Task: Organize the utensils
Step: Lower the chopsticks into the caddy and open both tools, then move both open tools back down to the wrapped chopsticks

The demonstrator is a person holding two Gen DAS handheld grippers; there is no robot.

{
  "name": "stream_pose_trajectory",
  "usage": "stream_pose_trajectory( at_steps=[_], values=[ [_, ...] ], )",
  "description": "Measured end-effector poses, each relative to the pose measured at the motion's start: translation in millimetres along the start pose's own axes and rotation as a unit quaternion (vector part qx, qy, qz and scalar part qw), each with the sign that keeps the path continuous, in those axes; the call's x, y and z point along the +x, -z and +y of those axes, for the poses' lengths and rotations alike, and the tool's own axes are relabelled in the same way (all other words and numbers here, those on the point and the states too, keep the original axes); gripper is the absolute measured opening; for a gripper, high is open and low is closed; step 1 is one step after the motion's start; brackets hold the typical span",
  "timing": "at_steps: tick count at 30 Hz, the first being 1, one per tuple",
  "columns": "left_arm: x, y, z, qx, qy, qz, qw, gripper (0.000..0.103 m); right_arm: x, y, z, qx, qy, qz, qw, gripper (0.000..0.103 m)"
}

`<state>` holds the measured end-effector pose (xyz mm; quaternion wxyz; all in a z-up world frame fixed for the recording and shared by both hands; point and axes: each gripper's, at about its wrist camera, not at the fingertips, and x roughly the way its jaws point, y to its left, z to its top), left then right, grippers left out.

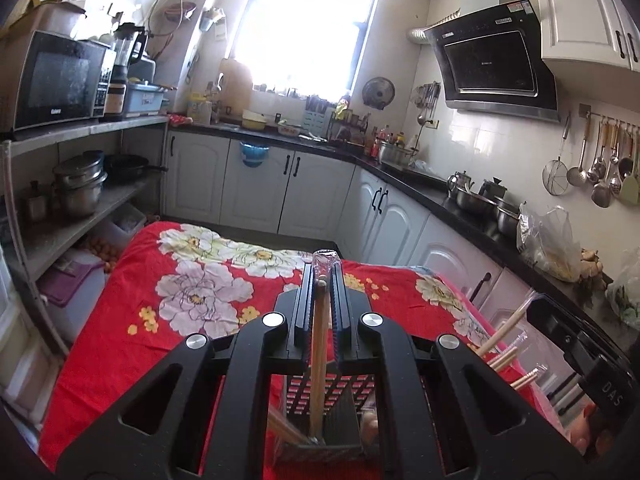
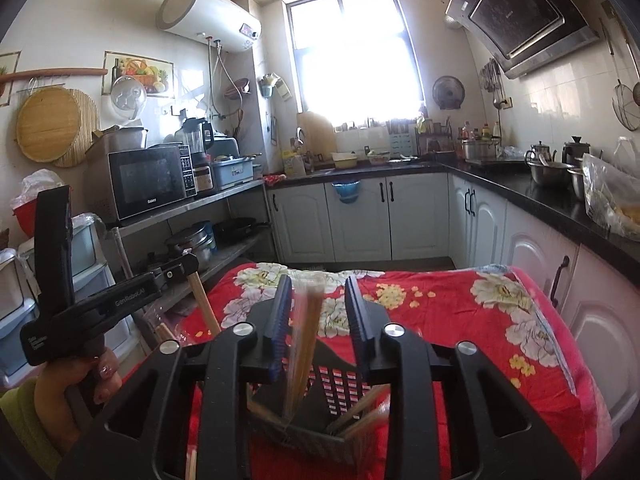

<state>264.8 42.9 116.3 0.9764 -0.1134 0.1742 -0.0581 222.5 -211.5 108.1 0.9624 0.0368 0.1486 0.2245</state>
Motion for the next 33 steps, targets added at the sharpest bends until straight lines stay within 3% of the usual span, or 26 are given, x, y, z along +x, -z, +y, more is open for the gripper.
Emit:
stream_pose_trajectory(
  at_steps=[5,17,25,33],
  values=[
    [-4.6,2.6,1.5,-0.002,0.002,0.008,1.0000,0.007,-10.2,3.8,-2.4,0.008,0.002,0.008,1.000,0.035],
    [-29.9,6.1,9.6,-0.018,0.011,0.009,0.9997,0.038,-36.8,22.2,-12.2,0.020,0.018,0.027,0.999,0.046],
    [-64.1,8.2,14.2,-0.038,0.027,-0.008,0.9989,0.069,-50.9,32.8,-17.2,0.032,0.025,0.040,0.998,0.052],
    [-89.8,25.2,20.3,-0.044,0.030,0.001,0.9986,0.085,-62.5,42.6,-16.9,0.037,0.022,0.050,0.998,0.057]
  ],
)
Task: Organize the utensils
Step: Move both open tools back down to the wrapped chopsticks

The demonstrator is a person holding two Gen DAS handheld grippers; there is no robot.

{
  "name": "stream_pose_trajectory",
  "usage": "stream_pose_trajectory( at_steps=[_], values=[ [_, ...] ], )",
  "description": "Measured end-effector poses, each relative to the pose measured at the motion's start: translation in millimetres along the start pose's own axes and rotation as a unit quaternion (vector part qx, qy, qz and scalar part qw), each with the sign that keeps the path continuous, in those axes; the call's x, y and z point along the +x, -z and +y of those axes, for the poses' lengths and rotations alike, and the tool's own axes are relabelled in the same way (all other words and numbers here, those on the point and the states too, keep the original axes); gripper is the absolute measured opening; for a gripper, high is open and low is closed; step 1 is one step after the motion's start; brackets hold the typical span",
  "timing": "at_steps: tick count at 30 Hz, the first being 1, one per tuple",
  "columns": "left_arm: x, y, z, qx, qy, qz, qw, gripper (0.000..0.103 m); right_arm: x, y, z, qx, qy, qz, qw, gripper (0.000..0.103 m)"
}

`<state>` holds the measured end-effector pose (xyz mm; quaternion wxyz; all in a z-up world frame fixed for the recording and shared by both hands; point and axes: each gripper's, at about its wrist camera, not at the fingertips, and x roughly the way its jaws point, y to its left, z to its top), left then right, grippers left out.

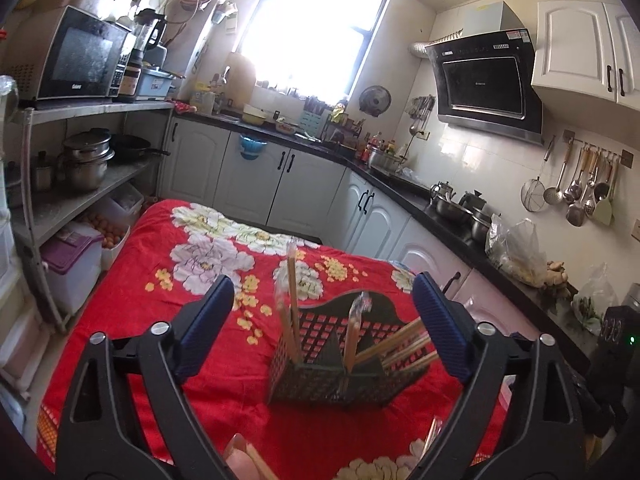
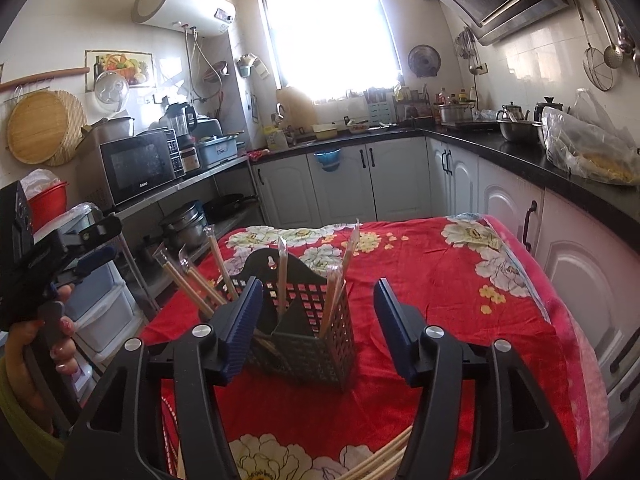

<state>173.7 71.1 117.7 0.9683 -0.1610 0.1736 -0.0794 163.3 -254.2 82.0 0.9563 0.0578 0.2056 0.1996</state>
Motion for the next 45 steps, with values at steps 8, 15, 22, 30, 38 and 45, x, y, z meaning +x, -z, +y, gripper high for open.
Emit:
stream_pose_trajectory(
  at_steps=[8,15,22,30,38,45],
  values=[
    [-8.7,26.6,13.9,-0.010,-0.012,0.026,0.9996,0.088,-9.3,8.8,-0.2,0.005,0.001,0.008,1.000,0.061],
    [-8.9,46.9,27.3,-0.022,-0.020,0.051,0.9983,0.088,-15.1,19.2,-6.4,0.007,0.010,0.021,1.000,0.064],
    [-6.0,64.0,26.8,-0.018,-0.019,0.075,0.9969,0.088,-17.1,30.7,-18.1,0.016,0.024,0.042,0.999,0.064],
    [-1.4,84.9,31.1,-0.016,-0.027,0.106,0.9938,0.088,-11.8,50.3,-31.3,0.033,0.027,0.075,0.996,0.064],
    [9.1,108.7,37.9,-0.010,-0.041,0.148,0.9881,0.088,1.2,68.7,-39.1,0.041,0.026,0.112,0.993,0.064],
    [27.1,128.8,43.6,0.000,-0.049,0.189,0.9808,0.088,9.5,77.7,-42.7,0.039,0.028,0.134,0.990,0.069]
  ],
)
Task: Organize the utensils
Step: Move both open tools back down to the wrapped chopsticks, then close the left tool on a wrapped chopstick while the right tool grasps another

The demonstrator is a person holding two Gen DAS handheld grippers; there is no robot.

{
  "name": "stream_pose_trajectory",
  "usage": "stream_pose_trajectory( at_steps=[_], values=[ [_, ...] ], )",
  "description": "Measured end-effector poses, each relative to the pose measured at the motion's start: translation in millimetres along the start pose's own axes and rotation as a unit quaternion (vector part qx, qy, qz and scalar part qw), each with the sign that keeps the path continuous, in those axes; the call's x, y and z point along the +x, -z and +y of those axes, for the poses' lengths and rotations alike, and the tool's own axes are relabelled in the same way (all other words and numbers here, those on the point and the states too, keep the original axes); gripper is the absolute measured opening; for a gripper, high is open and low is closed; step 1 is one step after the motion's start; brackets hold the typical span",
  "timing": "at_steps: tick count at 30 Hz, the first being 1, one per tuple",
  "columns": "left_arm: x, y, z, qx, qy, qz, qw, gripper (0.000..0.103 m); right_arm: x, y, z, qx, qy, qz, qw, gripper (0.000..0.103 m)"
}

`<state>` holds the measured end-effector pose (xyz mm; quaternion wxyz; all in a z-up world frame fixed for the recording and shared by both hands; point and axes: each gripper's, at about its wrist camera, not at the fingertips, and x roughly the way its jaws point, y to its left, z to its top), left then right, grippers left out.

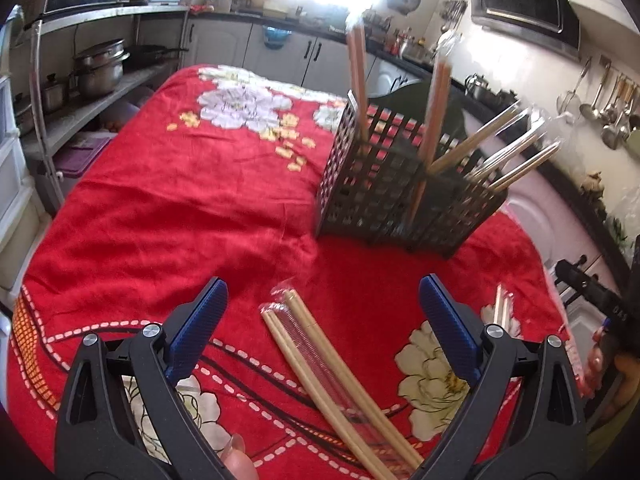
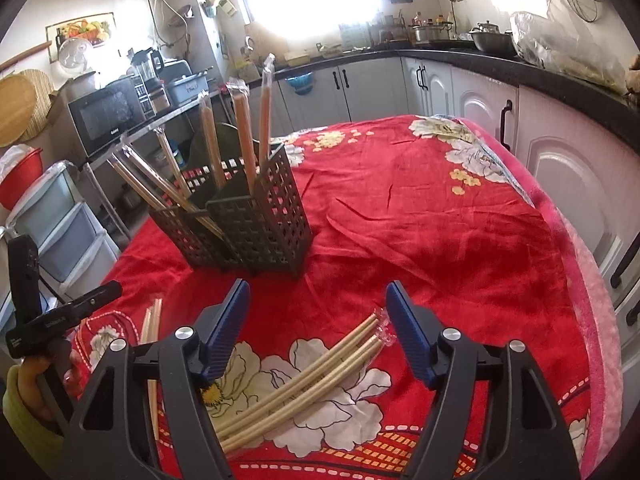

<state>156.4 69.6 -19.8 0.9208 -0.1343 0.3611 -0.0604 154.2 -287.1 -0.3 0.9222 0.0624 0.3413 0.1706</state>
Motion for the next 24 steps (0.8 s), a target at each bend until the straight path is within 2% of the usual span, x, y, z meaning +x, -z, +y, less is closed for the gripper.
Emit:
stream_pose_trajectory(
  at_steps=[7,11,15,20,24],
  values=[
    [24.2,3.2,2.6,0.014,-0.003,0.037,0.9992,0.088,9.7,3.4,-7.4,0.001,0.006,0.018,1.000,0.070],
    [36.4,2.0,6.1,0.016,0.000,0.053,0.9985,0.079,17.1,4.3,-11.4,-0.004,0.008,0.034,0.999,0.071],
    [46.0,-2.7,13.9,0.005,0.002,0.064,0.9979,0.077,28.7,4.8,-17.7,-0.011,0.011,0.060,0.998,0.073],
    [58.0,-4.6,19.8,0.002,0.006,0.083,0.9965,0.062,53.0,4.2,-28.0,-0.014,0.013,0.096,0.995,0.073],
    [62.2,-5.1,20.8,0.001,0.004,0.086,0.9962,0.054,72.8,5.5,-33.0,-0.019,0.021,0.123,0.992,0.071]
  ],
)
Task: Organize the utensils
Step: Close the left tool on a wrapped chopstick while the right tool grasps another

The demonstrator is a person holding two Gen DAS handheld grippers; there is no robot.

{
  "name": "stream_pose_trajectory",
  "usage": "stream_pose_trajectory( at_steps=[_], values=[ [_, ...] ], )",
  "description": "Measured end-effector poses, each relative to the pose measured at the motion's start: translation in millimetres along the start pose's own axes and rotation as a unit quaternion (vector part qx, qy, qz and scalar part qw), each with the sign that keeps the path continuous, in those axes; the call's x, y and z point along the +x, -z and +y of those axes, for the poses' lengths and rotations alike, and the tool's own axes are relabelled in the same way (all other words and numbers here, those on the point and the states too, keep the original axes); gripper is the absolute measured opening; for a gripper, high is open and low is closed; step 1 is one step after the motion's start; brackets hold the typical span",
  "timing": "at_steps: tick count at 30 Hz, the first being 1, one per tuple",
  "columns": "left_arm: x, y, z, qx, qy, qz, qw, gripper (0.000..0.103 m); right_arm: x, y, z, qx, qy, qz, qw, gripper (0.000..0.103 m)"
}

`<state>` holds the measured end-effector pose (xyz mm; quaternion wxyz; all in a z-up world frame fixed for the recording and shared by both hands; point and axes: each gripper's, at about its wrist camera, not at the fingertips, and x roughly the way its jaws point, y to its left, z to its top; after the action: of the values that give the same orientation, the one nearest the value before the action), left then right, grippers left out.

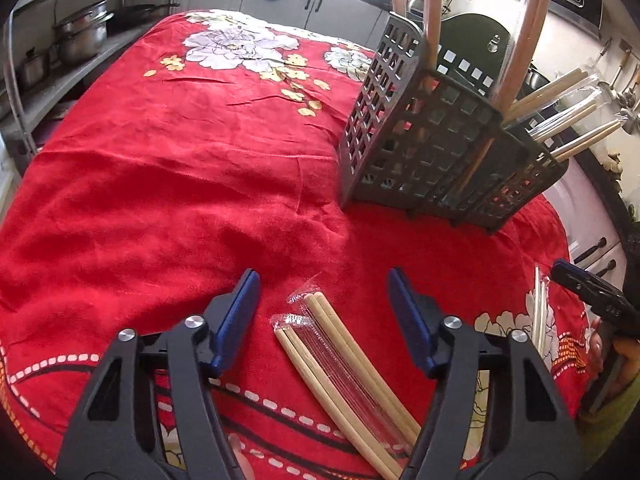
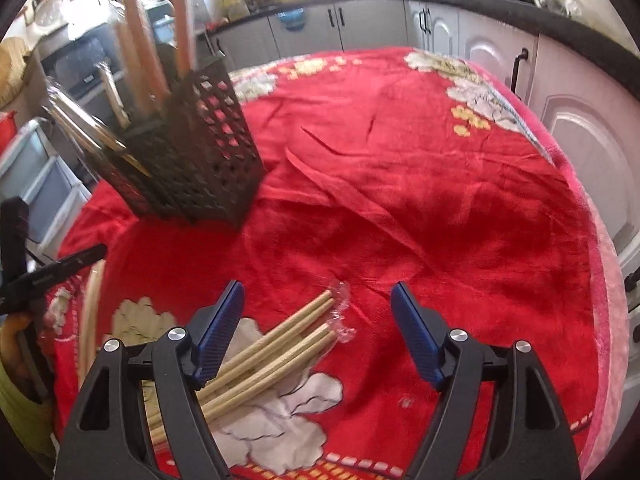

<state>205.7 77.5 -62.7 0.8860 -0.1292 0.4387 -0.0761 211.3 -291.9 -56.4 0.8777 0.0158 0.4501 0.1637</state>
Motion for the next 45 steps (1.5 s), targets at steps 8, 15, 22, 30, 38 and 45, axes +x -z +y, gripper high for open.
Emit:
stream_pose_trajectory(
  at_steps=[8,15,22,30,38,45],
  values=[
    [6.0,-3.5,-6.2,0.004,0.000,0.006,1.0000,0.034,19.1,3.7,0.8,-0.001,-0.006,0.031,1.000,0.048],
    [12.7,-7.1,-15.7,0.006,-0.001,0.011,0.9999,0.026,22.4,-0.1,9.6,-0.020,-0.003,0.025,0.999,0.015],
    [15.6,-10.2,-20.3,0.007,-0.003,0.015,0.9999,0.008,20.3,-11.6,28.1,-0.060,-0.011,0.001,0.998,0.007],
    [7.8,-14.9,-27.8,0.011,0.010,0.008,0.9999,0.005,16.9,-32.4,21.2,-0.049,-0.058,0.019,0.997,0.006],
    [-17.0,-18.3,-35.4,0.008,0.030,-0.018,0.9994,0.004,17.9,-36.1,10.1,-0.028,-0.095,0.042,0.994,0.006],
    [-55.7,-27.6,-54.0,0.018,0.048,-0.061,0.9968,0.003,-39.9,-32.8,30.2,-0.032,-0.124,-0.042,0.991,0.005]
  ],
)
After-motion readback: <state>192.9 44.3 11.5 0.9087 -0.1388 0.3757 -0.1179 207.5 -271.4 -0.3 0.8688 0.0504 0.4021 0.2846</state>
